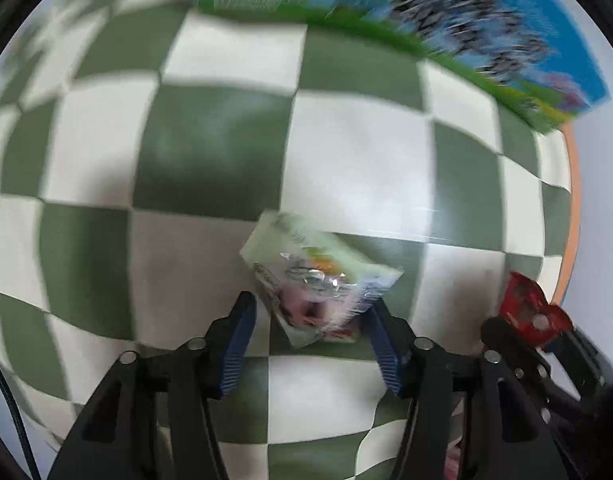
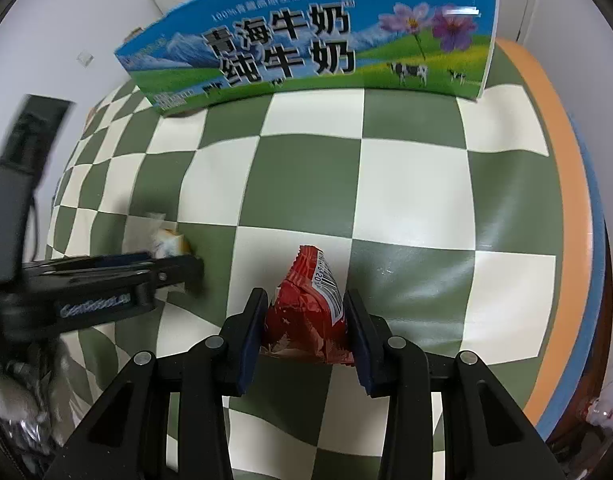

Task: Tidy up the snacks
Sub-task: 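Grasp the small white candy with left tool while right tool grasps red candy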

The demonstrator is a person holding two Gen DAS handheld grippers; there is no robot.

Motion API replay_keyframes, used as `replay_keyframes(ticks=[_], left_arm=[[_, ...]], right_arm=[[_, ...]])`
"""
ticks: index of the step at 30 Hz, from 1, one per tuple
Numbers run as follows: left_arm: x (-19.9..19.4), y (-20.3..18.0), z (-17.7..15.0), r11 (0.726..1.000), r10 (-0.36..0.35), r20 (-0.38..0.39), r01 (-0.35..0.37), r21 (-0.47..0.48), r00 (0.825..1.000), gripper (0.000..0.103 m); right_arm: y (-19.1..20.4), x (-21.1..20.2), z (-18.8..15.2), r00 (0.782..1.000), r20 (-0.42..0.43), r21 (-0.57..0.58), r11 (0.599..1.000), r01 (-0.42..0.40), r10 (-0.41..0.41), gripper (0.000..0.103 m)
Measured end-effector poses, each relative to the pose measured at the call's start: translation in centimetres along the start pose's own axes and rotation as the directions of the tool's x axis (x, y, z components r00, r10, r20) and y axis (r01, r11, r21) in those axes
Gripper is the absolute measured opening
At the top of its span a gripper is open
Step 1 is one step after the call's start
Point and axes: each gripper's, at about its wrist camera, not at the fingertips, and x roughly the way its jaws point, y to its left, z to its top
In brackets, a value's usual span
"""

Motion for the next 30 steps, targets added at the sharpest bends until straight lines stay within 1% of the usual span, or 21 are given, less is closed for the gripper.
replay_keyframes(ticks=[3, 6, 8, 10, 11, 12, 13, 14, 17, 18, 20, 21, 22, 24, 26, 27, 30], left_arm=[[0.4, 0.8, 0.7, 0.998, -0.042, -0.009, 0.041, -0.048, 0.999, 0.056], [0.1, 0.9, 1.3, 0.997, -0.044, 0.0, 0.044, -0.059, 0.999, 0.057], [-0.2, 1.0, 1.3, 0.999, -0.027, 0.013, 0.027, -0.045, 1.0, 0.057], [-1.1, 1.1, 1.7, 0.999, 0.015, 0.042, -0.014, -0.036, 0.999, 0.056], [-1.4, 0.8, 1.5, 0.999, 0.032, 0.059, -0.03, -0.034, 0.998, 0.054], [-1.8, 0.5, 1.4, 0.998, 0.056, 0.077, -0.054, -0.024, 0.995, 0.049], [-1.9, 0.3, 1.4, 0.998, 0.068, 0.085, -0.067, -0.015, 0.994, 0.047], [-2.0, 0.0, 1.4, 0.997, 0.075, 0.09, -0.076, 0.002, 0.993, 0.045], [-3.1, -0.7, 2.0, 0.996, 0.086, 0.095, -0.088, 0.02, 0.992, 0.043], [-3.1, -1.0, 1.9, 0.997, 0.076, 0.089, -0.078, 0.019, 0.993, 0.044], [-3.4, 0.1, 1.2, 1.0, 0.026, 0.075, -0.026, -0.004, 0.997, 0.046], [-3.8, 1.5, 0.9, 0.999, -0.023, 0.064, 0.025, -0.03, 0.998, 0.05], [-3.9, 2.4, 1.0, 0.995, -0.067, 0.044, 0.07, -0.068, 0.997, 0.052], [-4.2, 4.0, 0.8, 0.985, -0.114, 0.03, 0.117, -0.126, 0.993, 0.054], [-4.7, 5.0, 0.8, 0.977, -0.128, 0.039, 0.133, -0.169, 0.991, 0.056], [-5.1, 5.5, 0.8, 0.974, -0.123, 0.046, 0.129, -0.185, 0.991, 0.057], [-5.2, 6.2, 0.8, 0.977, -0.104, 0.04, 0.11, -0.18, 0.994, 0.058]], right_arm=[[0.0, 0.8, -0.1, 1.0, -0.016, 0.005, 1.0, 0.004, -0.004, 0.042], [0.1, 1.3, -0.2, 1.0, -0.024, 0.011, 1.0, 0.005, -0.004, 0.042], [0.1, 1.6, -0.2, 1.0, -0.028, 0.016, 1.0, 0.003, -0.003, 0.042], [0.0, 1.7, -0.1, 1.0, -0.03, 0.02, 1.0, 0.002, -0.001, 0.042], [0.1, 1.8, -0.1, 1.0, -0.03, 0.021, 1.0, 0.003, -0.002, 0.042], [0.1, 1.8, 0.0, 1.0, -0.028, 0.02, 1.0, 0.003, -0.003, 0.042], [0.2, 1.9, 0.1, 1.0, -0.027, 0.019, 1.0, 0.005, -0.004, 0.042], [0.2, 1.9, 0.2, 1.0, -0.027, 0.018, 1.0, 0.006, -0.006, 0.042], [0.4, 1.9, 0.3, 1.0, -0.022, 0.011, 1.0, 0.009, -0.009, 0.042], [0.4, 1.9, 0.3, 1.0, -0.023, 0.008, 1.0, 0.01, -0.01, 0.042], [0.4, 2.0, 0.3, 1.0, -0.024, 0.009, 1.0, 0.009, -0.009, 0.042], [0.3, 2.0, 0.3, 1.0, -0.026, 0.012, 1.0, 0.007, -0.007, 0.042], [0.3, 2.0, 0.3, 1.0, -0.027, 0.016, 1.0, 0.005, -0.004, 0.042], [0.0, 2.1, 0.4, 1.0, -0.028, 0.027, 1.0, -0.002, 0.003, 0.042], [-0.2, 2.1, 0.5, 1.0, -0.029, 0.033, 0.999, -0.005, 0.006, 0.042], [-0.2, 2.2, 0.5, 1.0, -0.03, 0.035, 0.999, -0.005, 0.006, 0.042], [-0.3, 2.4, 0.7, 0.999, -0.034, 0.035, 0.999, -0.003, 0.005, 0.042]])
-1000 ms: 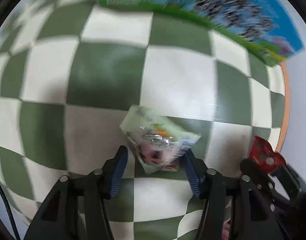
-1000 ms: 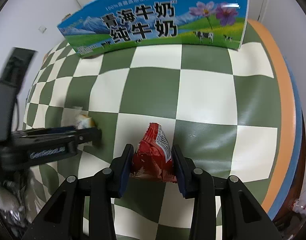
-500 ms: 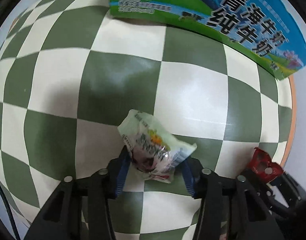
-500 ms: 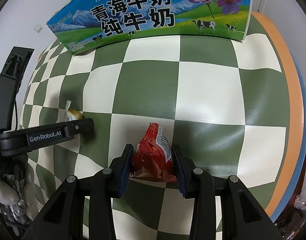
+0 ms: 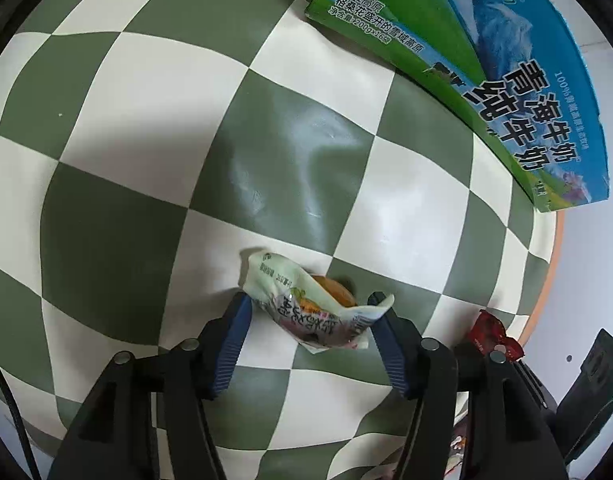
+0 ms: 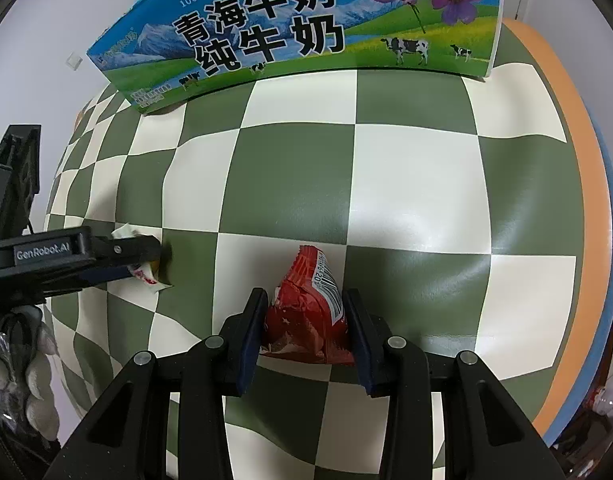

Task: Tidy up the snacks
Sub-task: 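Grasp the small white candy with left tool while right tool grasps red candy, then carry both candies into the box with both tools, release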

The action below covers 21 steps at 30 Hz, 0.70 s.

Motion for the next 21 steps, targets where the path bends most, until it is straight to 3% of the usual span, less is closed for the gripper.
replay_keyframes(ticks=[7, 9, 10, 12, 15, 17, 20, 21], left_arm=[[-0.3, -0.8, 0.6, 0.995, 0.09, 0.056, -0.093, 0.04, 0.994, 0.058], [-0.3, -1.5, 0.3, 0.986, 0.14, 0.074, -0.146, 0.086, 0.987, 0.048], [0.0, -2.0, 0.6, 0.981, 0.153, 0.076, -0.16, 0.108, 0.985, 0.048], [-0.1, -2.0, 0.4, 0.981, 0.146, 0.071, -0.153, 0.117, 0.987, 0.049], [-0.3, -1.0, -0.2, 0.996, 0.074, 0.031, -0.075, 0.057, 0.997, 0.052], [-0.4, -0.6, -0.6, 0.997, 0.059, 0.023, -0.06, 0.04, 0.998, 0.052], [-0.5, 0.2, -1.6, 0.994, 0.087, 0.032, -0.089, 0.059, 0.996, 0.051], [-0.4, -0.6, -1.7, 0.991, 0.113, 0.047, -0.116, 0.068, 0.992, 0.045]], right_arm=[[0.1, 0.1, 0.2, 1.0, -0.003, -0.007, 1.0, 0.003, -0.003, 0.042], [0.1, 0.1, 0.2, 1.0, -0.002, -0.009, 1.0, 0.005, -0.005, 0.042], [0.2, 0.1, 0.2, 1.0, -0.002, -0.009, 1.0, 0.005, -0.005, 0.042], [0.1, 0.1, 0.2, 1.0, -0.001, -0.006, 1.0, 0.003, -0.003, 0.042], [0.1, 0.0, 0.1, 1.0, 0.003, 0.003, 1.0, -0.001, 0.001, 0.042], [0.0, 0.0, 0.1, 1.0, 0.004, 0.007, 1.0, -0.002, 0.002, 0.042], [0.1, 0.1, 0.1, 1.0, 0.005, 0.01, 1.0, 0.0, 0.0, 0.042], [0.1, 0.1, 0.0, 1.0, 0.006, 0.009, 1.0, 0.002, -0.002, 0.042]])
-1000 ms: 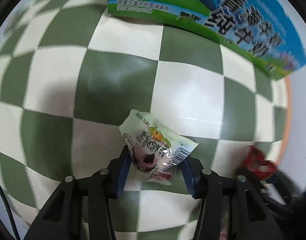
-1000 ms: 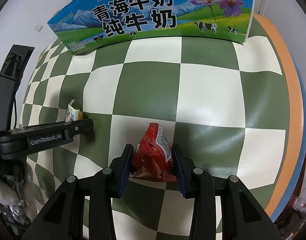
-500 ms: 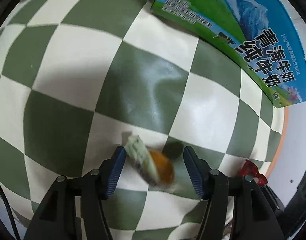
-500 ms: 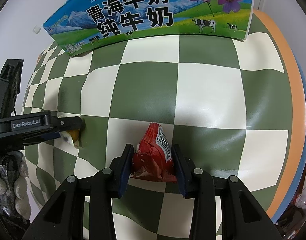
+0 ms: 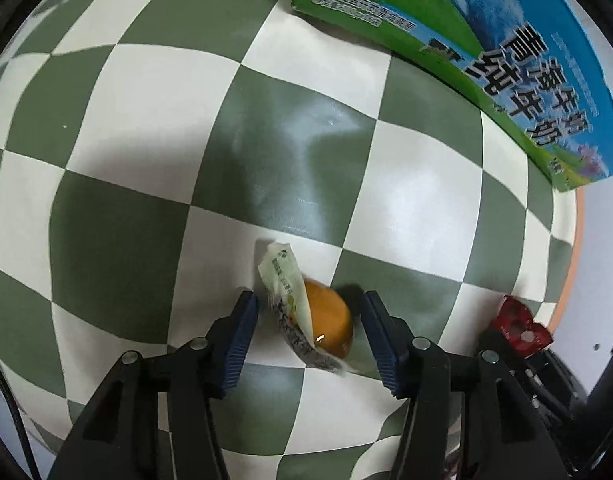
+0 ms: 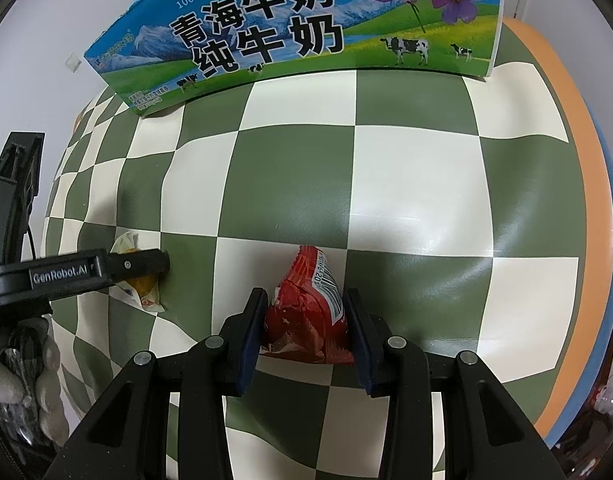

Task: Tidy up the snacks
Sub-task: 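Carry both candies into the box with both tools, release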

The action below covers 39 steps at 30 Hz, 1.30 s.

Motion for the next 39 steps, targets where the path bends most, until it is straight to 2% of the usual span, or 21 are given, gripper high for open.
replay_keyframes(ticks=[2, 9, 11, 15, 18, 23, 25, 28, 32, 35, 36, 38, 39], left_arm=[[-0.1, -0.6, -0.5, 0.999, 0.023, 0.008, -0.023, 0.022, 1.0, 0.037], [-1.5, -3.6, -1.4, 0.998, 0.028, 0.047, -0.031, 0.058, 0.999, 0.036], [-2.5, -4.8, -0.8, 0.997, 0.015, 0.068, -0.021, 0.076, 0.998, 0.036], [-6.8, -8.3, 0.2, 0.99, -0.031, 0.125, 0.013, 0.142, 0.992, 0.036], [-9.7, -10.4, 1.4, 0.98, -0.072, 0.166, 0.039, 0.196, 0.984, 0.036], [-13.6, -12.9, 6.4, 0.961, -0.134, 0.231, 0.07, 0.268, 0.964, 0.036], [-14.7, -14.7, 8.8, 0.953, -0.138, 0.261, 0.056, 0.297, 0.955, 0.036], [-14.3, -16.7, 12.6, 0.949, -0.106, 0.28, 0.013, 0.314, 0.954, 0.037], [-10.1, -17.9, 16.5, 0.956, -0.057, 0.211, -0.008, 0.292, 0.976, 0.037], [-7.4, -18.0, 18.3, 0.957, -0.025, 0.168, -0.025, 0.29, 0.985, 0.037], [-6.9, -18.1, 18.6, 0.956, -0.001, 0.162, -0.046, 0.29, 0.987, 0.037], [-6.1, -18.3, 19.1, 0.955, 0.013, 0.141, -0.054, 0.291, 0.99, 0.037], [-5.7, -18.3, 19.2, 0.955, 0.018, 0.127, -0.055, 0.291, 0.992, 0.04]], right_arm=[[0.1, 0.0, -0.1, 1.0, 0.001, -0.001, 1.0, 0.002, -0.002, 0.042], [0.5, -0.5, -0.3, 1.0, 0.014, -0.015, 1.0, 0.008, -0.008, 0.042], [0.6, -0.9, -0.2, 1.0, 0.024, -0.016, 1.0, 0.001, -0.001, 0.042], [0.7, -3.0, 1.0, 0.997, 0.064, -0.015, 0.999, -0.032, 0.033, 0.042], [0.6, -6.2, 3.3, 0.988, 0.136, -0.013, 0.998, -0.066, 0.067, 0.042], [0.3, -12.8, 9.2, 0.955, 0.285, -0.036, 0.996, -0.077, 0.084, 0.042], [0.0, -14.6, 12.0, 0.941, 0.328, -0.044, 0.997, -0.068, 0.078, 0.042], [-0.4, -15.5, 15.8, 0.934, 0.354, -0.046, 0.998, -0.036, 0.05, 0.042], [-2.1, -13.6, 20.6, 0.952, 0.304, -0.01, 0.999, -0.032, 0.033, 0.042], [-3.3, -10.3, 23.0, 0.98, 0.198, 0.023, 0.999, -0.027, 0.022, 0.043], [-3.8, -9.5, 23.5, 0.985, 0.17, 0.039, 0.999, -0.036, 0.029, 0.049], [-4.7, -7.5, 24.0, 0.995, 0.094, 0.06, 0.998, -0.02, 0.014, 0.071], [-5.1, -6.8, 24.2, 0.998, 0.068, 0.063, 0.998, -0.004, 0.0, 0.074]])
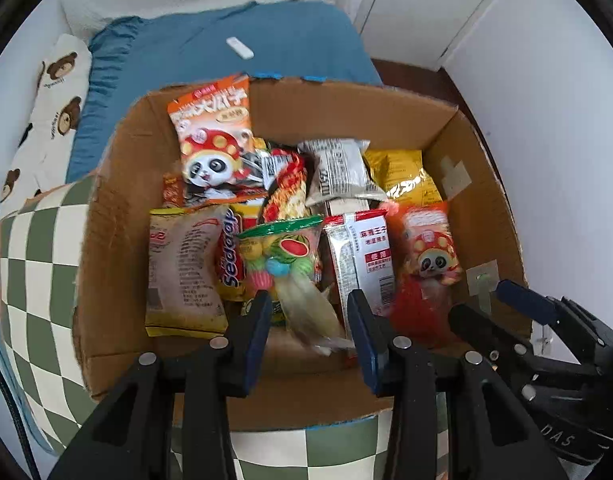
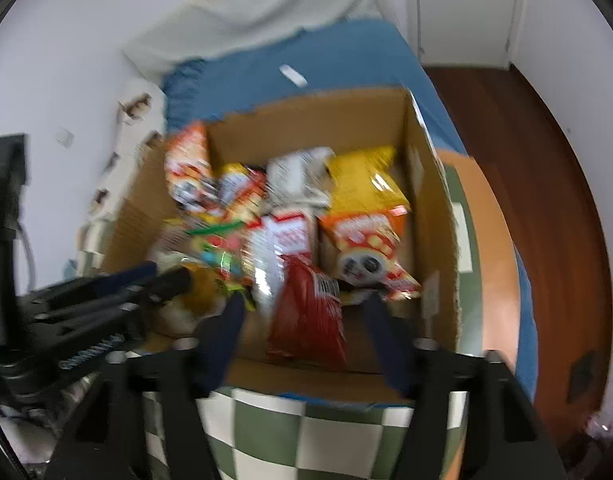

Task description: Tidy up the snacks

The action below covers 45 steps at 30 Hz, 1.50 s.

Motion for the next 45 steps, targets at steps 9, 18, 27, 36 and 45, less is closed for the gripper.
replay_keyframes(ticks=[9, 18, 27, 36, 45], left_arm=[[0.7, 1.1, -0.2, 0.992, 0.128, 0.029, -0.128, 0.004, 0.991, 0.088], [-1.4, 2.4, -1.2, 0.991, 0.133, 0.099, -0.133, -0.011, 0.986, 0.093], [-7.3, 2.2, -3.6, 0.989, 0.149, 0.231, -0.146, -0.03, 0.961, 0.093], [-13.8, 1.6, -9.3, 0.986, 0.169, 0.358, -0.162, -0.048, 0.918, 0.093], [-19.4, 1.5, -16.7, 0.986, 0.167, 0.452, -0.149, -0.076, 0.876, 0.093]], right_arm=[[-0.5, 1.8, -0.2, 0.992, -0.04, -0.04, 0.992, 0.122, -0.123, 0.099], [0.7, 1.4, -0.4, 0.984, -0.007, -0.05, 0.983, 0.175, -0.176, 0.101], [2.0, -3.2, -2.2, 0.979, 0.109, -0.05, 0.982, 0.18, -0.174, 0.101], [4.0, -10.3, -7.1, 0.95, 0.27, -0.07, 0.981, 0.183, -0.158, 0.101], [5.7, -18.1, -14.3, 0.895, 0.42, -0.093, 0.974, 0.206, -0.149, 0.102]])
